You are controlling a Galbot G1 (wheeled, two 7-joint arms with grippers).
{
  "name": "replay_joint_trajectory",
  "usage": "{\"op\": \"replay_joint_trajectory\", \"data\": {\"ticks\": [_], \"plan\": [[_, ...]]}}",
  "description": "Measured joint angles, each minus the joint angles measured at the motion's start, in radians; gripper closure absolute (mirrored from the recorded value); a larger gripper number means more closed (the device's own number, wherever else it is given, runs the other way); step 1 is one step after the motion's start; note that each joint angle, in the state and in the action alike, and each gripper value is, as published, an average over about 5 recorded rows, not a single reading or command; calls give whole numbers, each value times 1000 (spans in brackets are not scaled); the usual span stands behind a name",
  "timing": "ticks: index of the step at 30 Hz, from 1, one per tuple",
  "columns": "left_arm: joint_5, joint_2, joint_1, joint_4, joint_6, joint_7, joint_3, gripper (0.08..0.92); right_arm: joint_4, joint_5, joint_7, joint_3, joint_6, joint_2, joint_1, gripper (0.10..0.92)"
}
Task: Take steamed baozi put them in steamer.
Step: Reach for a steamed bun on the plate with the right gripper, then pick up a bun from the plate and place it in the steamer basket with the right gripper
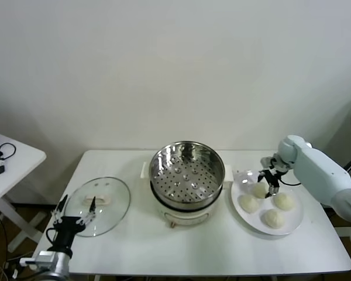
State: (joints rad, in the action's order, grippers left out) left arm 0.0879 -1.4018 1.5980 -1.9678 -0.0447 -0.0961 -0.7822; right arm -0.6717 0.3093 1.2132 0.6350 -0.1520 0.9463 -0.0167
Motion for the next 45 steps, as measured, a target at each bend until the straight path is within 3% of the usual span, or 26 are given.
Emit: {"op": "replay_joint_trajectory", "data": {"ticks": [12,28,37,45], "plan": [[0,-1,2,-1,0,0,-7,177,-66,-21,11,26,-15,-32,42,364],[12,5,14,-5,0,0,-20,177,-419,-33,40,259,-193,-74,409,380],[12,4,20,-15,4,0,-16,177,-625,18,37,318,-275,-16,527,381],[21,14,33,-29,9,3,-29,177,-677,118,18,336,-335,105,503,381]]}}
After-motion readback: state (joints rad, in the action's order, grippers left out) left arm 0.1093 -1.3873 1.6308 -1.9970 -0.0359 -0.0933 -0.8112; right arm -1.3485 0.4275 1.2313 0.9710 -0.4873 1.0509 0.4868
